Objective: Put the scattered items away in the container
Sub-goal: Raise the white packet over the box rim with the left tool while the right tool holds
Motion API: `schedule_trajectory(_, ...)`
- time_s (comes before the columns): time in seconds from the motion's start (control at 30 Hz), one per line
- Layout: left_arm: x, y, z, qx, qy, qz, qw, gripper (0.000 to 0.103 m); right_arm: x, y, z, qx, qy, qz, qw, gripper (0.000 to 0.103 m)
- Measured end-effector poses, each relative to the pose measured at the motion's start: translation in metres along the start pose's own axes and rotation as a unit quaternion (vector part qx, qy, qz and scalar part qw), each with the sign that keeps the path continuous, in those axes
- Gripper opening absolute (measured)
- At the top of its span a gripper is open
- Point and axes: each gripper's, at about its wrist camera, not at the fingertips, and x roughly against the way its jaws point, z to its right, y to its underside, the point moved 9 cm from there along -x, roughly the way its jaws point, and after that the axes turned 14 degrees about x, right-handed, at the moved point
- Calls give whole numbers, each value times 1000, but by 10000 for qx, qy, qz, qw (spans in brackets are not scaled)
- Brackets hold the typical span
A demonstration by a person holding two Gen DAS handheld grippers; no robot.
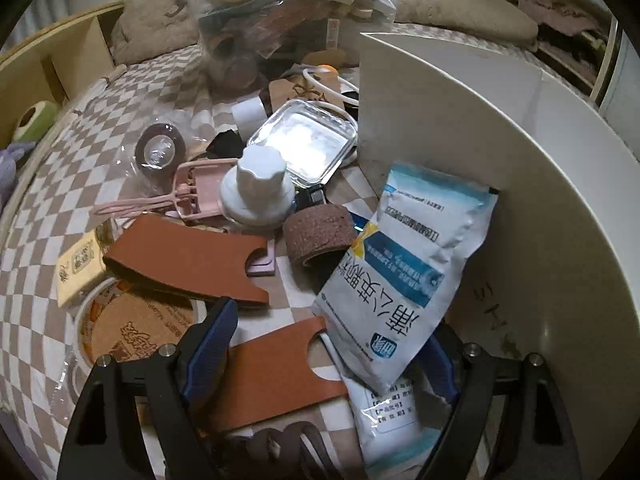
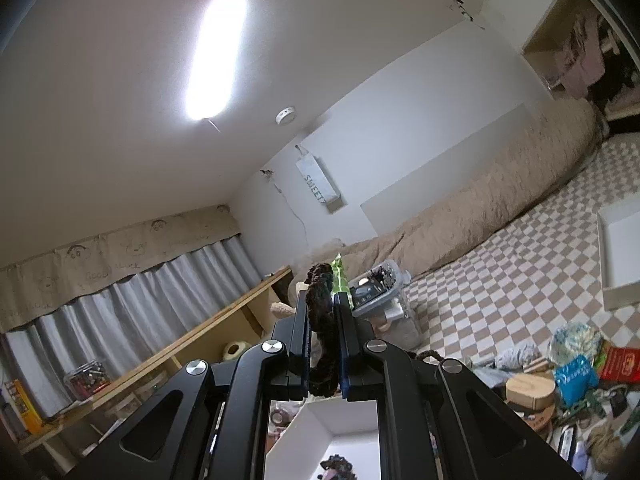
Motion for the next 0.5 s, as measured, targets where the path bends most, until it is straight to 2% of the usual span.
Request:
schedule_trajectory(0.03,1,-1,1,10,19,48,10000,82,0,-3,-2,37,-2,22,10000,12)
schedule_trajectory(0.07,2,-1,3,2,93,94,9999,74,0,-5,-4,86,7,49,10000,12)
schedule_trajectory(0.1,3,-2,6,-18,164,118,9998,60,1,-9,-6,146,21,90,9999,12)
schedule_trajectory(0.13,4,-2,10,-68,193,137,9997,54,2,-13,-8,194,15,136,9997,12)
schedule_trajectory(0.2,6,-1,19,-222,177,212,9994,31,4,-20,-13,258,-38,225,9994,12)
schedule_trajectory(0.33,6,0,31,-259,270,192,9991,24,6,-33,-21,370,-97,352,9986,12)
schedule_trajectory(0.4,7,-2,31,-240,266,206,9991,15,6,-38,-24,399,-138,403,9983,12)
schedule_trajectory(0.5,9,-4,26,-64,367,160,9992,12,4,-43,-30,452,-195,441,9978,12)
